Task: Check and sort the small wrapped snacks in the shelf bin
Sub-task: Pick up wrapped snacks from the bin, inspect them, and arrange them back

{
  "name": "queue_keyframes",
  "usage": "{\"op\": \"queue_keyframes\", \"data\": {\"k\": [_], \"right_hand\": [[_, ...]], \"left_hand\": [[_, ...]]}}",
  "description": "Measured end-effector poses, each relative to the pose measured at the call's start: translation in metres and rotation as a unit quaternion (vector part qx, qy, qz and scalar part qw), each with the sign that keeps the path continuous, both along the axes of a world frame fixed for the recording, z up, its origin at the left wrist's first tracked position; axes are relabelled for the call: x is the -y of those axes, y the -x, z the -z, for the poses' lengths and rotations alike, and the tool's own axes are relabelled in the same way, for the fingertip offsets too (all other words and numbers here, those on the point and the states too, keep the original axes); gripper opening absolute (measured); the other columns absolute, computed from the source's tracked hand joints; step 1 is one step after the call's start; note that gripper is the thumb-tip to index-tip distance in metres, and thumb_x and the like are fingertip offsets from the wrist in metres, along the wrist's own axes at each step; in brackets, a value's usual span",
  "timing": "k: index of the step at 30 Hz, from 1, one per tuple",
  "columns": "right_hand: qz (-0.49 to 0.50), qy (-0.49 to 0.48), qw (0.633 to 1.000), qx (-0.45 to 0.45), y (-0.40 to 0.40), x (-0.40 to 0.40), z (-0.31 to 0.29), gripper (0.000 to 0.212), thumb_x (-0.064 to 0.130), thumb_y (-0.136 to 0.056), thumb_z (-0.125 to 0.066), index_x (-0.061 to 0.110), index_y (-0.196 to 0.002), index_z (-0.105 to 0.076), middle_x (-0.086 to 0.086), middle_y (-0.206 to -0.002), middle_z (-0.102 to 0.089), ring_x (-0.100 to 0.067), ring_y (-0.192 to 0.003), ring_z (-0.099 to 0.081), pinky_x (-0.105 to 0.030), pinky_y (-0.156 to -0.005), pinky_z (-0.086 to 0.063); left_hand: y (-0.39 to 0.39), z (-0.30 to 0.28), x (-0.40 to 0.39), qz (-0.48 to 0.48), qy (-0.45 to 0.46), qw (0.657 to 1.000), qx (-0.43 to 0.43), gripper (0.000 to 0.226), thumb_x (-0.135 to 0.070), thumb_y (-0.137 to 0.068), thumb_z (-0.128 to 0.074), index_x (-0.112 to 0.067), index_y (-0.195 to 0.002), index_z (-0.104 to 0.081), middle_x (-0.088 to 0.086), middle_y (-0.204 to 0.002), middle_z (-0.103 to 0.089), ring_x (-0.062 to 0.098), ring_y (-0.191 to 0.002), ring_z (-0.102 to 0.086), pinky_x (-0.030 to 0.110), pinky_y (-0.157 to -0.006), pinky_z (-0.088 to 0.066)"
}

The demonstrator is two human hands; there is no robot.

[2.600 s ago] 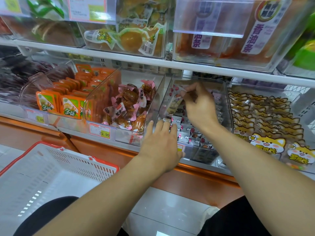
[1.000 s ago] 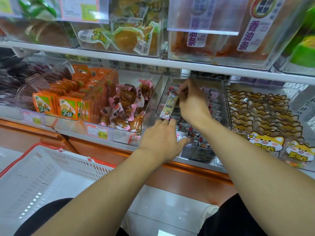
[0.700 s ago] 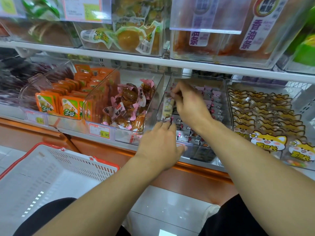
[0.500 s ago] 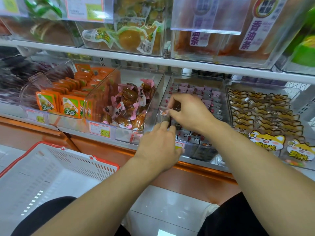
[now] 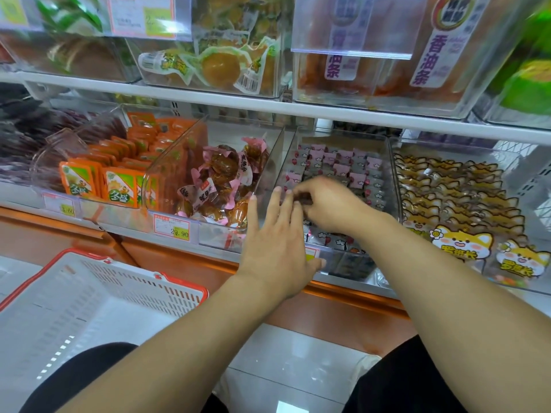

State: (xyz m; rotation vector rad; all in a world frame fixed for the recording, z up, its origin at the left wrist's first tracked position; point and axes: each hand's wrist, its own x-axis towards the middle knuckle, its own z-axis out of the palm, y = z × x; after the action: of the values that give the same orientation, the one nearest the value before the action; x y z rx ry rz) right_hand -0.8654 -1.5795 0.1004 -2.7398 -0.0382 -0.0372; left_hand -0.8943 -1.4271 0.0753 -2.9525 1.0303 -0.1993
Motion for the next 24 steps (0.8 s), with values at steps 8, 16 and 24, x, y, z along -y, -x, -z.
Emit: {"op": "queue_keyframes", "data": {"k": [8,16,24], "right_hand": [[0.079,0.032,0.996,0.0,-0.001,0.012,0.002,0.011,0.027,-0.089,-0.075,0.018,-0.094,-0.072,0.001,-0.092,-0.072,-0.014,-0.078,-0.06,-0.024,-0.064,-0.039],[0.164,-0.207,0.95,0.168,0.016,0.012,-0.009,0.018,0.029,-0.096,-0.063,0.035,-0.082,-0.053,0.02,-0.079,-0.063,0.007,-0.075,-0.058,-0.01,-0.056,-0.038],[0.273,-0.632,0.705,0.167,0.045,0.013,-0.028,0.009,0.002,-0.098,-0.058,0.009,-0.094,-0.062,-0.009,-0.103,-0.073,-0.022,-0.091,-0.074,-0.031,-0.076,-0.062]], "left_hand": [[-0.016,0.0,0.005,0.0,-0.076,0.997,-0.021,0.113,-0.089,-0.08,-0.033,-0.01,-0.159,-0.016,0.009,-0.166,-0.023,0.027,-0.156,0.006,0.068,-0.116,0.013],[-0.016,-0.001,0.007,-0.004,-0.078,0.997,-0.008,0.111,-0.087,-0.072,-0.053,-0.01,-0.148,-0.03,0.009,-0.159,-0.033,0.028,-0.156,-0.005,0.068,-0.116,0.012],[-0.016,-0.03,-0.028,-0.015,0.332,0.932,-0.146,0.042,-0.045,-0.092,-0.067,-0.029,-0.131,-0.062,-0.008,-0.126,-0.067,0.005,-0.114,-0.06,0.031,-0.101,-0.049]]}}
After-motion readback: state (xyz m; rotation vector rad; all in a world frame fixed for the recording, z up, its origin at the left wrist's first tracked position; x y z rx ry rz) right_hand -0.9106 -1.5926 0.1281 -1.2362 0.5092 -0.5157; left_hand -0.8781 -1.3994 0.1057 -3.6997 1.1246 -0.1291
